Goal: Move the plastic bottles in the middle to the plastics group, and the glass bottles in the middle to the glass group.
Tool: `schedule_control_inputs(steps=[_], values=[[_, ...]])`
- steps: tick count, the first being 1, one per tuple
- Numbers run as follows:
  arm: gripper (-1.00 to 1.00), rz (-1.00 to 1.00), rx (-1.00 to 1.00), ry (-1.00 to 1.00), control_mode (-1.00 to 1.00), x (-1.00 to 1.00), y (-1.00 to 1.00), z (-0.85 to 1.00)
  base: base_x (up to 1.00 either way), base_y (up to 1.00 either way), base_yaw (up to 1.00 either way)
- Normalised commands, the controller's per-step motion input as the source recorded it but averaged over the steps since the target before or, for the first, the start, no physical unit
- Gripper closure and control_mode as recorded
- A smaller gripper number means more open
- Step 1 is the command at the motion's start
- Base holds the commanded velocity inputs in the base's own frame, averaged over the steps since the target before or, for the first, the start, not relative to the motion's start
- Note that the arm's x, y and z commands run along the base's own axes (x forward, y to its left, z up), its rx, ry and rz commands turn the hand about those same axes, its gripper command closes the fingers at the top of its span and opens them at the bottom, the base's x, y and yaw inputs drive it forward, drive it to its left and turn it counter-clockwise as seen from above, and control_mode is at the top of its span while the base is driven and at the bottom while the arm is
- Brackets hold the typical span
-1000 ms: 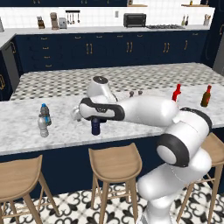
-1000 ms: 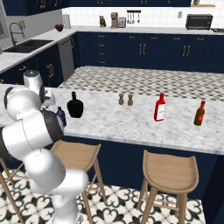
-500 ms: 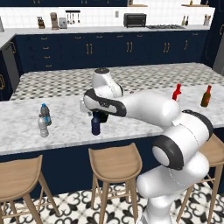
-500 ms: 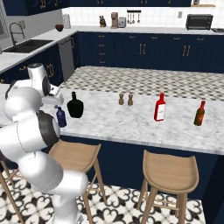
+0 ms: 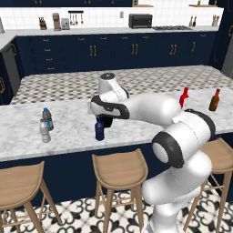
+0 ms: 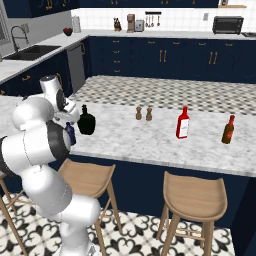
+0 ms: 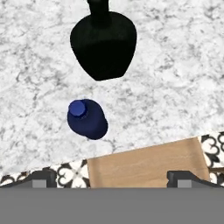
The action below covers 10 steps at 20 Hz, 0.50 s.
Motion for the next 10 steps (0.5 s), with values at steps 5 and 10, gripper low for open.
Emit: schedule_control_inputs(steps=[5,10], values=[[-1.00,-0.06,0.15,0.08,-1.00,0.35,0.12,-0.12,0.00,0.00,0.00],[-1.00,-0.05,0.02,0.10,-1.00,0.31,0.15,-0.32,0.00,0.00,0.00]])
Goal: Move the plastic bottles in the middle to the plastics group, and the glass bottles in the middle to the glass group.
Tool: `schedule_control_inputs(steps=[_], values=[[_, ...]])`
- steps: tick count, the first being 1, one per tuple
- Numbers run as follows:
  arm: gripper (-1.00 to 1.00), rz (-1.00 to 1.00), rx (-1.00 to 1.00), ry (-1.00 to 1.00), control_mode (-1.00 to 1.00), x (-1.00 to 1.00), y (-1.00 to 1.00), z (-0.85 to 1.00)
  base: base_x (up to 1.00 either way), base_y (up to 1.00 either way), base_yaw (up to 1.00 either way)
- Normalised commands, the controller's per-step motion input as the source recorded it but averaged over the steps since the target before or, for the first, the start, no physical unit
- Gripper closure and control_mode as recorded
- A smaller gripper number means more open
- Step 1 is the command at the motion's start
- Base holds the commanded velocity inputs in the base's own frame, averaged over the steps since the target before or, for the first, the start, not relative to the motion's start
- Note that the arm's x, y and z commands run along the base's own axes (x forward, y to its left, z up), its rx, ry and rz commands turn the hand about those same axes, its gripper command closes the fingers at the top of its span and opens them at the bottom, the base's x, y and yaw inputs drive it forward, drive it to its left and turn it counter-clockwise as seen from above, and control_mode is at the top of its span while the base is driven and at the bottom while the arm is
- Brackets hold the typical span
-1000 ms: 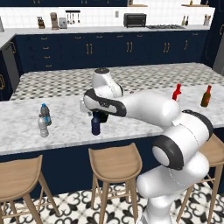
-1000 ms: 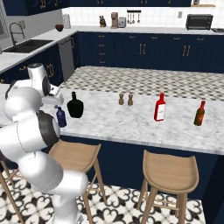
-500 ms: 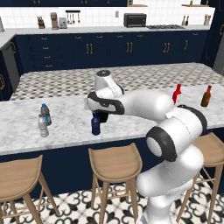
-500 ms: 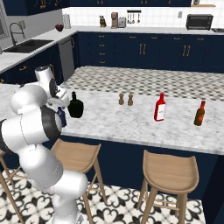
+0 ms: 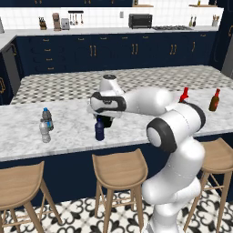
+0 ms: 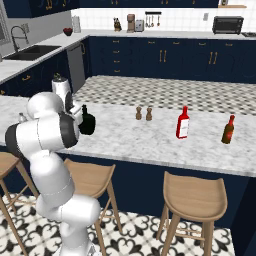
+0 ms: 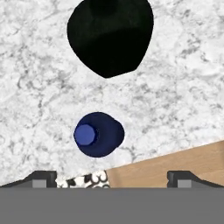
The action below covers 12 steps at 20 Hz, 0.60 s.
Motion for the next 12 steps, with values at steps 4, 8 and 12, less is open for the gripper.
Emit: schedule_control_inputs(steps=[4,8,12], values=[[-1.00,-0.04,0.00,0.10,-1.00,0.37,0.12,-0.23,0.00,0.00,0.00],[-1.00,-0.01,0.00,0.12,-1.00,0.21,0.11,-0.16,0.00,0.00,0.00],[-1.00,-0.01,0.00,0.12,-1.00,0.01,0.02,-0.09,0.00,0.00,0.00]])
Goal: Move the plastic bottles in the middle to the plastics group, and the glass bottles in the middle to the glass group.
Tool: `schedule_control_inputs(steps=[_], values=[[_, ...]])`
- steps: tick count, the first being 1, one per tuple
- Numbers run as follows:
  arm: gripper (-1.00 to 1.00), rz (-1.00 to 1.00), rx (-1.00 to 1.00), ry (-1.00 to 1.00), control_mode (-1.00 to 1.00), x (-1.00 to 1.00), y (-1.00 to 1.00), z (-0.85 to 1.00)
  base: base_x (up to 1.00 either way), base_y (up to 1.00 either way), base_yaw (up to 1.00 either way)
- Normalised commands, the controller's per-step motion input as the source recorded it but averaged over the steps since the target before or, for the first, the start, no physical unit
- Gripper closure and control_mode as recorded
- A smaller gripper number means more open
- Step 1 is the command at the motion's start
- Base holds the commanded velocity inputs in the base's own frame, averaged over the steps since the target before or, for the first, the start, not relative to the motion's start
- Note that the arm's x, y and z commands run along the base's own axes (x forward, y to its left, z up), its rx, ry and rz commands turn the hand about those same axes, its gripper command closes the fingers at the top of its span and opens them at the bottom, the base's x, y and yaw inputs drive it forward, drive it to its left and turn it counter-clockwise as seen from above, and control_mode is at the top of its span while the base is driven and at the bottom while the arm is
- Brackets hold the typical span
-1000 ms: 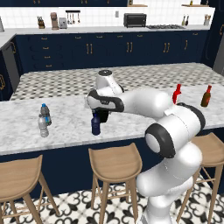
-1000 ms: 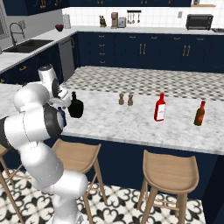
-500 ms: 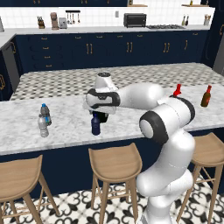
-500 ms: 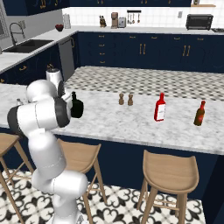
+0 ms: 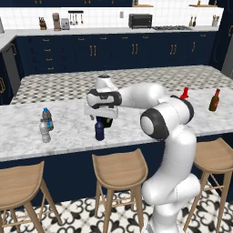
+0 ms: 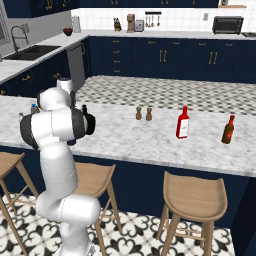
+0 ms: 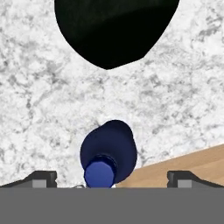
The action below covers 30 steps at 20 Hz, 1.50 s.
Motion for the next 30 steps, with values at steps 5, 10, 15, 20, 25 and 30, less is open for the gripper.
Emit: schedule_control_inputs(steps=[5,10,15,20,25,30], values=[[-1.00,-0.01,0.00,0.07,-1.00,0.01,0.01,-0.21,0.00,0.00,0.00],[-1.00,0.00,0.00,0.00,-1.00,0.00,0.00,-0.25,0.00,0.00,0.00],[-1.00,-0.01,0.00,0.00,-1.00,-0.08,0.01,-0.22,0.00,0.00,0.00],[1.00,-0.02,0.00,0.01,-1.00,-0.17,0.02,-0.30,0.00,0.00,0.00],[1.00,-0.01,0.00,0.01,-1.00,-0.27,0.00,-0.10,0.00,0.00,0.00],[1.00,0.00,0.13,-0.03,-1.00,-0.50,0.19,0.20,0.00,0.00,0.00]])
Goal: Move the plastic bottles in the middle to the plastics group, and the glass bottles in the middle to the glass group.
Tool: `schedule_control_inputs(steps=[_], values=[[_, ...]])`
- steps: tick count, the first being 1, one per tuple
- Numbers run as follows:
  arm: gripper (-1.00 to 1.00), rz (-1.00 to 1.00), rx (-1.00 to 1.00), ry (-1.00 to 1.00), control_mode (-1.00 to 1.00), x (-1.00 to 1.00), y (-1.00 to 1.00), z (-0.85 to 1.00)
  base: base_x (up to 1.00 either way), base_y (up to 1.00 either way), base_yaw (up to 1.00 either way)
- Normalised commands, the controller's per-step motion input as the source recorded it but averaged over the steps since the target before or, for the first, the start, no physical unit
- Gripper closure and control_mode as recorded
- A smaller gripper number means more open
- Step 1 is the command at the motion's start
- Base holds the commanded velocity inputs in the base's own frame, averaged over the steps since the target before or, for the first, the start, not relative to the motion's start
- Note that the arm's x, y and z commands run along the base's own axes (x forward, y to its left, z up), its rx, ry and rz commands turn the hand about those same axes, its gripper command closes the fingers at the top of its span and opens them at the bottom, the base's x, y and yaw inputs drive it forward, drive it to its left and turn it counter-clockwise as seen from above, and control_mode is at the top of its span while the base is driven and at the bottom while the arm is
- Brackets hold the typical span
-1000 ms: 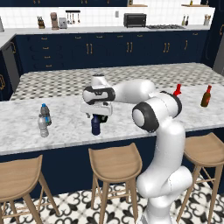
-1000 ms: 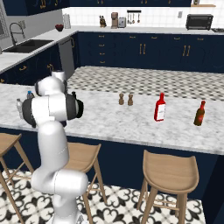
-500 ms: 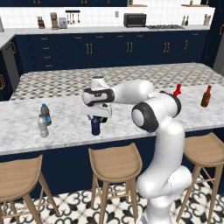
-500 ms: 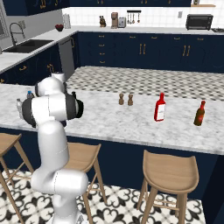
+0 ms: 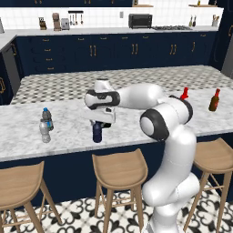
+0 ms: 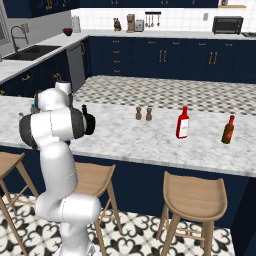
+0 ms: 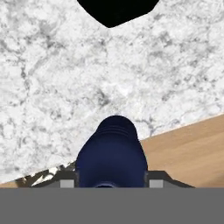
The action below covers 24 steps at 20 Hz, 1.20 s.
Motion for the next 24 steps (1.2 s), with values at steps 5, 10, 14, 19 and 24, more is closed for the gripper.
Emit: schedule_control_inputs(steps=[5,10,14,19,24], values=[[1.00,0.00,0.12,-0.16,-1.00,-0.19,0.58,0.20,0.00,0.00,0.00],[1.00,0.00,0.07,-0.01,-1.00,0.18,0.69,0.07,0.00,0.00,0.00],[1.00,0.00,0.08,0.00,-1.00,0.21,0.65,0.01,0.00,0.00,0.00],[1.00,0.00,0.07,-0.04,-1.00,0.15,0.53,0.05,0.00,0.00,0.00],[1.00,0.00,0.00,-0.01,-1.00,0.42,0.31,-0.03,0.00,0.00,0.00]])
